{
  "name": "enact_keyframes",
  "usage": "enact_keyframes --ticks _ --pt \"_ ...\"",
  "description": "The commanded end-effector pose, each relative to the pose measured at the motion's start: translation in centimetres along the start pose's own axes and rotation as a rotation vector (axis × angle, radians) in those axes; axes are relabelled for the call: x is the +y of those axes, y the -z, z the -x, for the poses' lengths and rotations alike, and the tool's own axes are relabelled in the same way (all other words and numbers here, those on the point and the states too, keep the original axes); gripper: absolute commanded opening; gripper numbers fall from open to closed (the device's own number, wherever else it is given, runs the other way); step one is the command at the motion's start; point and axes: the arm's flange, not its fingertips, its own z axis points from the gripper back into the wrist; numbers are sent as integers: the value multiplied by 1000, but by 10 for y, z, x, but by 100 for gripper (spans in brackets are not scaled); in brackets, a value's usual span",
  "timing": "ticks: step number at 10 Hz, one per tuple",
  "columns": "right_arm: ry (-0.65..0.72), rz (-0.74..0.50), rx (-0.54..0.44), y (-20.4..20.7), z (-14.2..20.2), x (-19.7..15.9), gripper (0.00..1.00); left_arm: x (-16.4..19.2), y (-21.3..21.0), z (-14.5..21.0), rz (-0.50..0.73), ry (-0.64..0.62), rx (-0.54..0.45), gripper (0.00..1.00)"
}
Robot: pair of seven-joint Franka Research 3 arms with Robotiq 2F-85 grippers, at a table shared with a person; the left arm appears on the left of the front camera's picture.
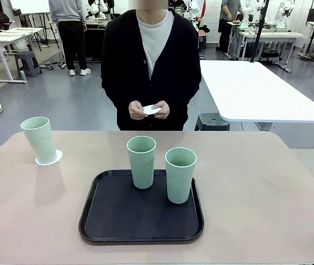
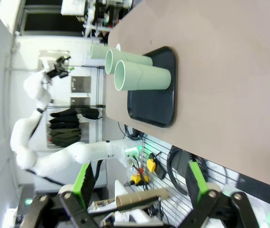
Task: Place coasters on the table and set cups on them.
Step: Pick up one Reusable plastic cup and place it on a coaster set by the human.
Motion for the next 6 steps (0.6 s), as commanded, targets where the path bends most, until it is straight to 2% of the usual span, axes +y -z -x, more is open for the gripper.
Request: enact_keyframes --ticks 1,3,4,6 --pt "-3 -9 1 -1 0 0 100 -58 -9 -35 21 -121 212 100" --pt "-3 -9 1 -1 0 0 100 -88 -13 -64 59 -297 318 100" --pt "-3 -9 1 -1 0 0 100 -100 -9 -69 83 -324 361 100" --pt "-3 -9 1 -1 0 0 100 -116 5 -74 168 -330 375 100"
